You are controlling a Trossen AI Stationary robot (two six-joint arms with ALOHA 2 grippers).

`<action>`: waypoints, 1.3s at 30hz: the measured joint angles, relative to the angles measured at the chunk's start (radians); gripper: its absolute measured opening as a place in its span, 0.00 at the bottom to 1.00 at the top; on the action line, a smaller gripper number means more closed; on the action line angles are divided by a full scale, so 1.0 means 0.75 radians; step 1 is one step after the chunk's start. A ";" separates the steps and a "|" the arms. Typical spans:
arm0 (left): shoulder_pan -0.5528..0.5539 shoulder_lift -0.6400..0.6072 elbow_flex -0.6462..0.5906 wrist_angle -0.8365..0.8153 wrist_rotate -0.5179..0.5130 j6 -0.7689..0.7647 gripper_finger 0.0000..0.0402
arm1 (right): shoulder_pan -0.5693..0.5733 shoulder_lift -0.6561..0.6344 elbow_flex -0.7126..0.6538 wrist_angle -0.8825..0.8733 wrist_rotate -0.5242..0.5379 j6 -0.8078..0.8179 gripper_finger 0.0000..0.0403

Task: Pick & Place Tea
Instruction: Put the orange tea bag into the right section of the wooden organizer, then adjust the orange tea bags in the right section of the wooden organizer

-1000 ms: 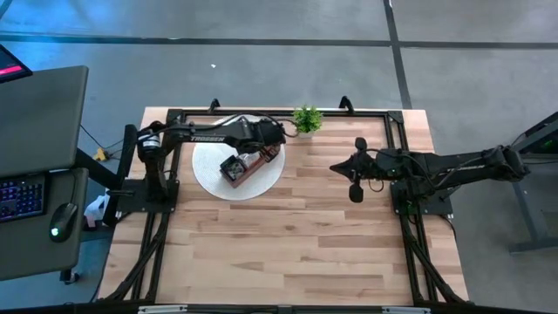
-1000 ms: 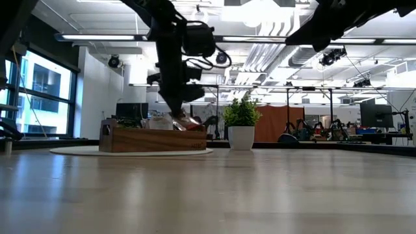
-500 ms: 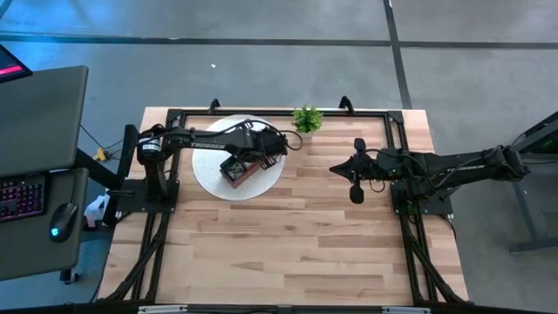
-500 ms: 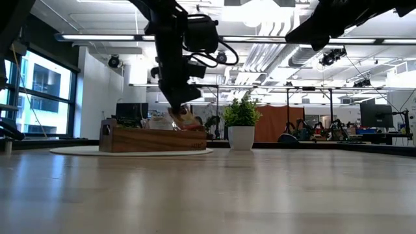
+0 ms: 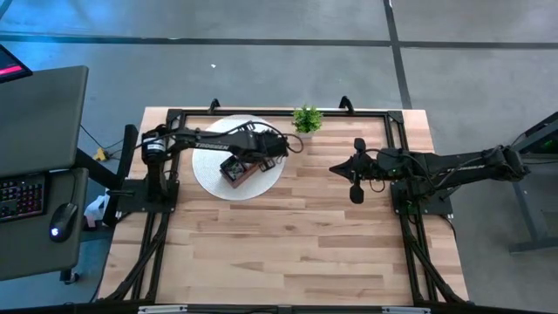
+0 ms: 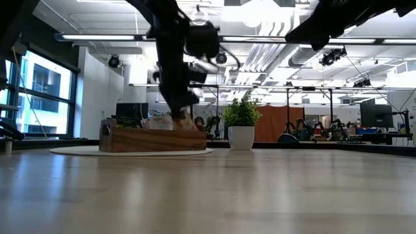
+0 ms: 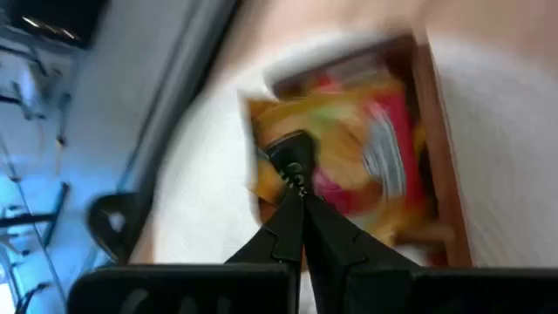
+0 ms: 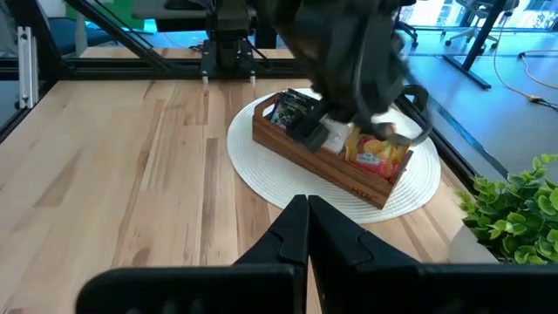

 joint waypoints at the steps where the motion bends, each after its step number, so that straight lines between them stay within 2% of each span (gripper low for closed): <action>1: 0.000 0.008 -0.003 -0.021 0.023 -0.001 0.02 | 0.000 0.000 0.000 0.002 -0.001 0.000 0.01; 6: 0.001 -0.002 -0.001 -0.007 0.084 0.002 0.13 | 0.000 0.000 0.000 0.008 -0.016 0.000 0.01; 12: 0.001 0.000 -0.001 0.060 0.229 -0.001 0.30 | 0.000 0.000 0.000 0.012 -0.024 0.000 0.01; 16: 0.001 0.000 0.076 0.006 0.251 -0.001 0.35 | 0.000 0.000 0.000 0.012 -0.025 0.000 0.01; 24: 0.009 0.000 0.256 -0.168 0.245 -0.012 0.37 | 0.000 0.000 0.000 0.009 -0.026 0.000 0.01; 30: 0.076 0.000 0.268 -0.251 0.335 -0.035 0.37 | 0.001 0.000 0.000 -0.015 -0.064 0.006 0.00; 34: 0.139 0.000 0.268 -0.271 0.376 0.027 0.37 | 0.003 0.000 0.000 -0.053 -0.064 0.013 0.01; 39: 0.219 -0.093 0.271 -0.322 0.422 0.074 0.37 | 0.003 0.000 0.000 -0.122 -0.055 0.078 0.01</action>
